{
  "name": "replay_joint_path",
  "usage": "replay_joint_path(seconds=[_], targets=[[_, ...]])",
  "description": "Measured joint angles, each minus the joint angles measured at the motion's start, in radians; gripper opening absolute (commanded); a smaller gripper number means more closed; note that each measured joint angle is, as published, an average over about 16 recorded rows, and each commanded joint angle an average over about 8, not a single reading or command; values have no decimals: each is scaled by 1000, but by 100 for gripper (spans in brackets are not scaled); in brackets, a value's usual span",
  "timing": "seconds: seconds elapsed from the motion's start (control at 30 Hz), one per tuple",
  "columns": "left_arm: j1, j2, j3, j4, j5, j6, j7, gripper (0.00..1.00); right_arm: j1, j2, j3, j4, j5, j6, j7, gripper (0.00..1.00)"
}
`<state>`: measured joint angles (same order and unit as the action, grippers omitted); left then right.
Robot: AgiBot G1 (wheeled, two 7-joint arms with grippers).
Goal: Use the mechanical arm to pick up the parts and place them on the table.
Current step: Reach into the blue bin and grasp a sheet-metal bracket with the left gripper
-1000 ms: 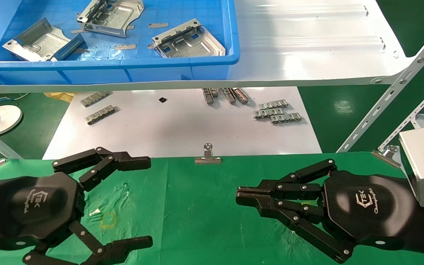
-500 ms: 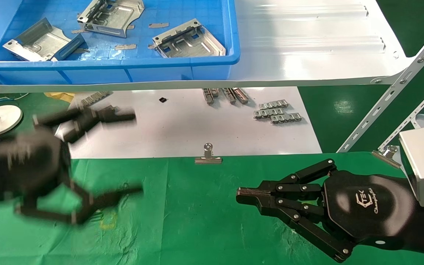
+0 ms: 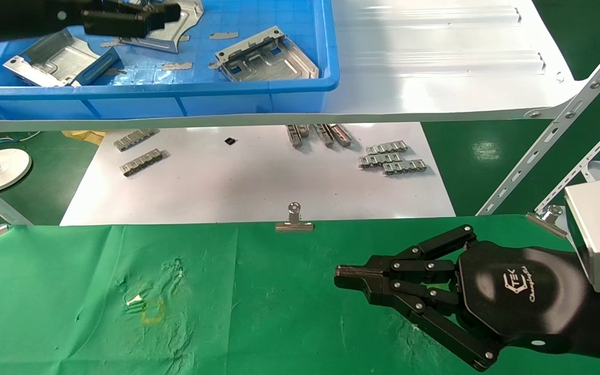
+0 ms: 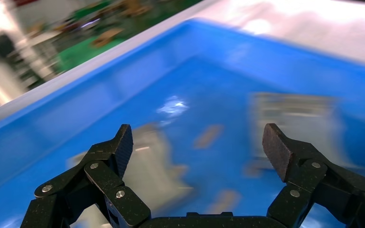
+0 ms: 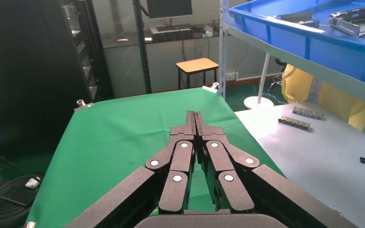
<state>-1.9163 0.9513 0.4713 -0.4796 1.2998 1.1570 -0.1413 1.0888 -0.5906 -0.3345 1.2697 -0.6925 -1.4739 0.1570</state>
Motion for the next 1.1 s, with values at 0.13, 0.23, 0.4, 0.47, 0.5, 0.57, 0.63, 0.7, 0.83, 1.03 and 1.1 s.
replay_joint_path(seconds=[0.13, 0.23, 0.4, 0.47, 0.5, 0.57, 0.63, 0.7, 0.83, 1.03, 1.1], targets=[[-76, 72, 31, 156, 74, -116, 23, 56, 0, 0, 0, 0, 0, 0, 0, 96], [-110, 114, 47, 243, 110, -192, 35, 19, 0, 0, 0, 0, 0, 0, 0, 100], [-143, 160, 63, 339, 144, -268, 47, 0, 0, 0, 0, 0, 0, 0, 0, 100], [-151, 171, 66, 365, 150, -279, 48, 0, 0, 0, 0, 0, 0, 0, 0, 100], [-154, 174, 67, 376, 152, -281, 48, 0, 0, 0, 0, 0, 0, 0, 0, 100], [-160, 179, 69, 395, 154, -275, 47, 0, 0, 0, 0, 0, 0, 0, 0, 100], [-165, 181, 70, 409, 156, -264, 46, 0, 0, 0, 0, 0, 0, 0, 0, 100], [-170, 181, 72, 422, 157, -252, 44, 0, 0, 0, 0, 0, 0, 0, 0, 100], [-177, 179, 73, 441, 159, -233, 42, 0, 0, 0, 0, 0, 0, 0, 0, 100], [-182, 173, 71, 457, 156, -219, 43, 0, 0, 0, -1, 0, 0, 0, 0, 100], [-183, 172, 71, 462, 156, -222, 43, 0, 0, 0, -1, 0, 0, 0, 0, 100]])
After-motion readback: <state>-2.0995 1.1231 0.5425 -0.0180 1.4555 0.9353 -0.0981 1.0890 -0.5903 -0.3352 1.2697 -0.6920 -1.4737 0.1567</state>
